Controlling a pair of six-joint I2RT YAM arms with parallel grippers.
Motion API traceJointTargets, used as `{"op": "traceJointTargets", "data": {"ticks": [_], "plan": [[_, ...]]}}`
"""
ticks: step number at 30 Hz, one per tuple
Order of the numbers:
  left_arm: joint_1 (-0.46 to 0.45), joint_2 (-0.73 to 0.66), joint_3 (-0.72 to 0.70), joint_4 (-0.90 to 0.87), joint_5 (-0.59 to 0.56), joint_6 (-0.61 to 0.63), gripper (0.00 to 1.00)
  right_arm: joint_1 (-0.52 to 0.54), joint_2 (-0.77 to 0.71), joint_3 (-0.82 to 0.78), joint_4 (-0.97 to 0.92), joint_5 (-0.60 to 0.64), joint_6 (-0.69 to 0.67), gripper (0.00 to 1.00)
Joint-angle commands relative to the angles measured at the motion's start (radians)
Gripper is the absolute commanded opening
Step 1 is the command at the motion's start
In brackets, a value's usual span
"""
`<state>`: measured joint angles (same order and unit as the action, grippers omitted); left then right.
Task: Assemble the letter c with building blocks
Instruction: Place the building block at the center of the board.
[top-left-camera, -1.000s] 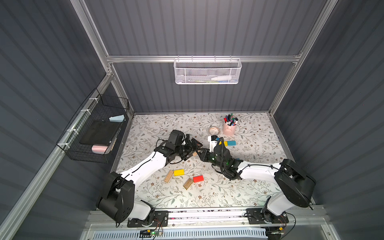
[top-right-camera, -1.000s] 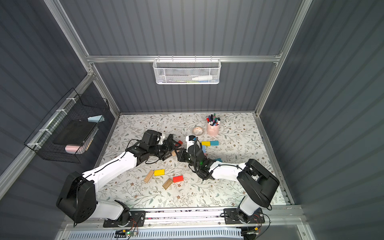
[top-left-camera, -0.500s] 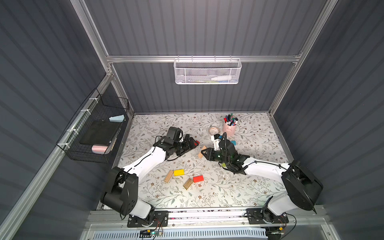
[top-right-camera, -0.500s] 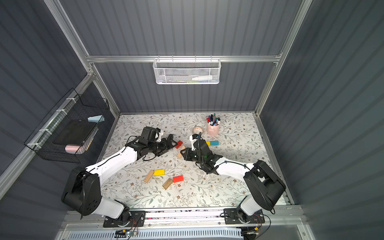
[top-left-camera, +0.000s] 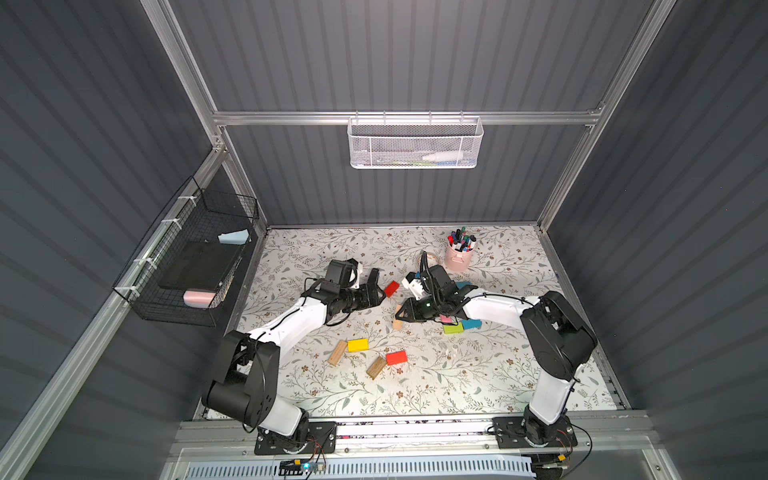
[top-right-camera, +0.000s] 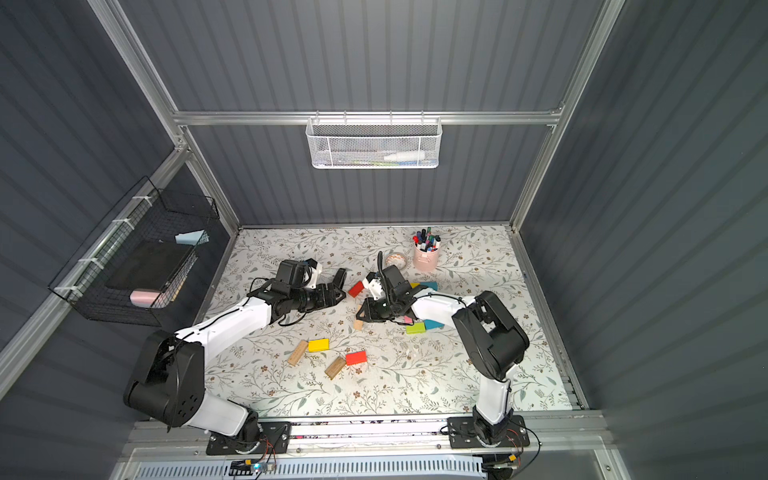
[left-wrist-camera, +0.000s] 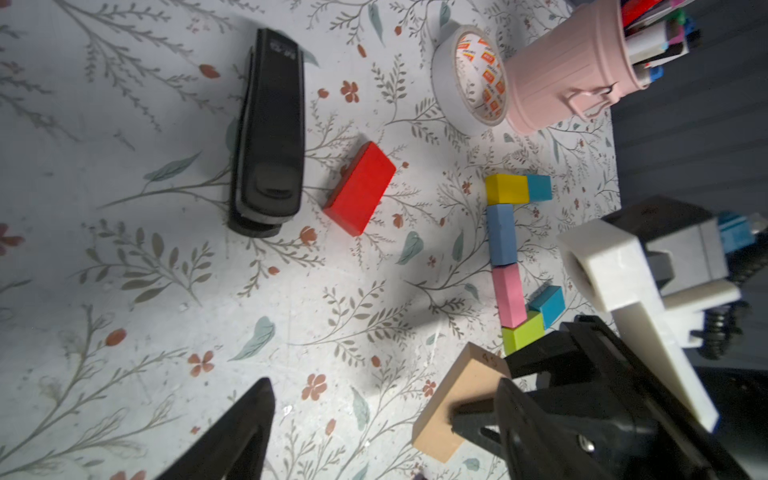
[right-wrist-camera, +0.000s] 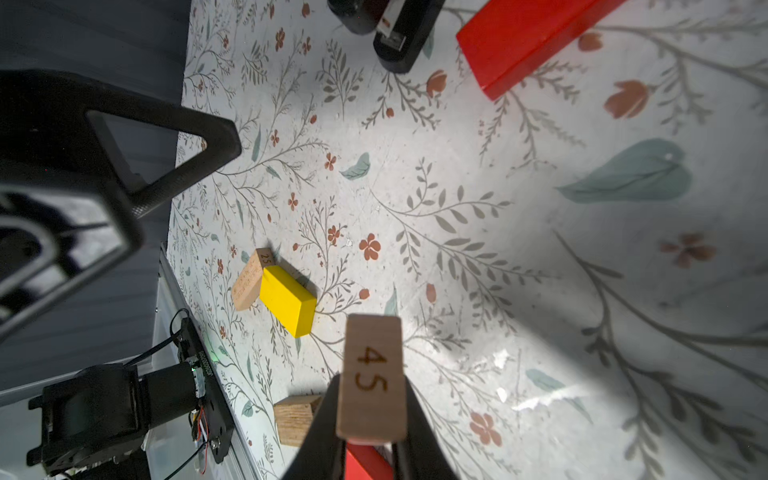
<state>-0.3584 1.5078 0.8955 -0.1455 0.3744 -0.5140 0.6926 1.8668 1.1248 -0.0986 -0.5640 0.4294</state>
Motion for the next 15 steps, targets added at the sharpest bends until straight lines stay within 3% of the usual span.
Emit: {"op": "traceJointTargets", "data": {"ticks": [1, 15], "plan": [[0.021, -0.021, -0.041, 0.039, 0.006, 0.038, 0.81, -0.002, 0.051, 0.073, -0.117, -0.053, -0.052, 0.20], [0.027, -0.115, -0.110, 0.029, -0.015, 0.050, 0.81, -0.001, 0.214, 0.225, -0.152, -0.053, -0.052, 0.20]]}}
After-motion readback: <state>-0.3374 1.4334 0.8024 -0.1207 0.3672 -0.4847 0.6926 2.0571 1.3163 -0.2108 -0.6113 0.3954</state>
